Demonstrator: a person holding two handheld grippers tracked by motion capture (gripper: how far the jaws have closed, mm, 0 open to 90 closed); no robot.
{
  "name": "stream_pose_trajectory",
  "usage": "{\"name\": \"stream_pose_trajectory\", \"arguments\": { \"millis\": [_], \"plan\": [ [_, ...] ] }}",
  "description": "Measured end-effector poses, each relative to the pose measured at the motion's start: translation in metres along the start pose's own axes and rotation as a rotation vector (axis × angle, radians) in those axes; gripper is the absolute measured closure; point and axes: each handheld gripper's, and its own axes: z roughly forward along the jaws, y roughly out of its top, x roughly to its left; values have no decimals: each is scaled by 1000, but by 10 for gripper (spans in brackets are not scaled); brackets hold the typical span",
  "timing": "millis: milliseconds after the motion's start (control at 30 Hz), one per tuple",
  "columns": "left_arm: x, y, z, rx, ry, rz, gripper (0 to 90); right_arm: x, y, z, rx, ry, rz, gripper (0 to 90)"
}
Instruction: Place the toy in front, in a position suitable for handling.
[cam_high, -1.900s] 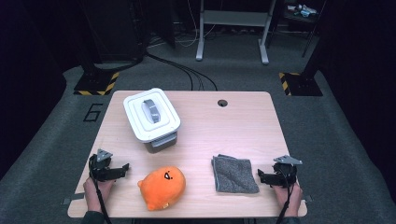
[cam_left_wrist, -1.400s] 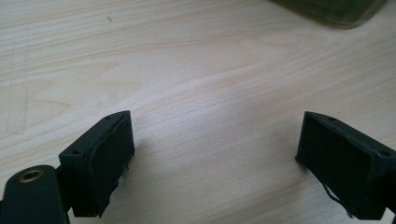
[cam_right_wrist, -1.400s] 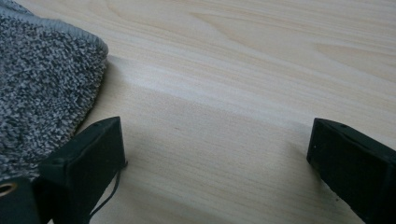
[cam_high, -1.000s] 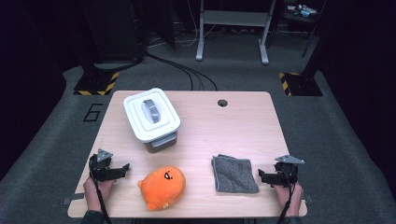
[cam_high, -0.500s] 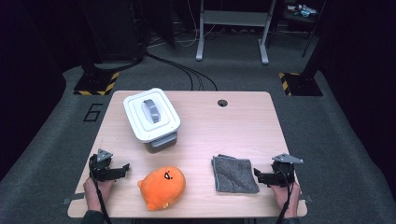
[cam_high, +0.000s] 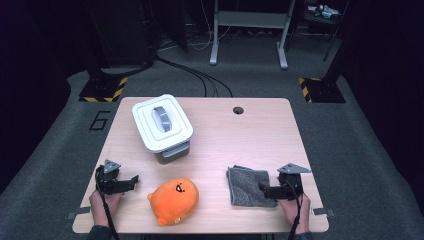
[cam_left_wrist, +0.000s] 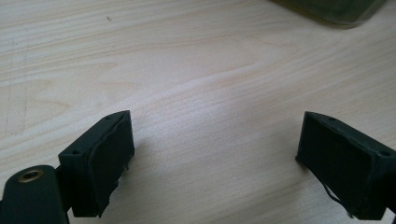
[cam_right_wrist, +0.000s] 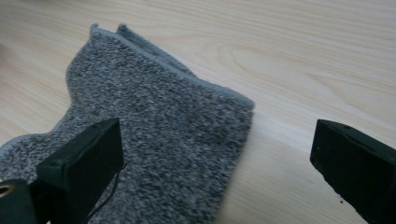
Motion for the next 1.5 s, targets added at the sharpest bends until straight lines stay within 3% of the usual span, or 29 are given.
{"name": "stream_pose_trajectory", "arguments": {
  "millis": [267,600,633,800,1133,1500],
  "plan": [
    [0,0,0,5,-1,1,105,21,4,13,35,51,-40,0],
    [0,0,0,4,-1,0,105,41,6,30,85,46,-102,7],
    [0,0,0,2,-1,0,105,44,6,31,92,34,-89,26],
    [0,0,0,-1,0,-3,105,47,5,34,95,8,-116,178],
    [0,0,1,-8,4,-6,106,47,1,35,113,10,-104,462],
    [0,0,1,-9,4,-7,107,45,-1,34,97,4,-107,652]
  ]
}}
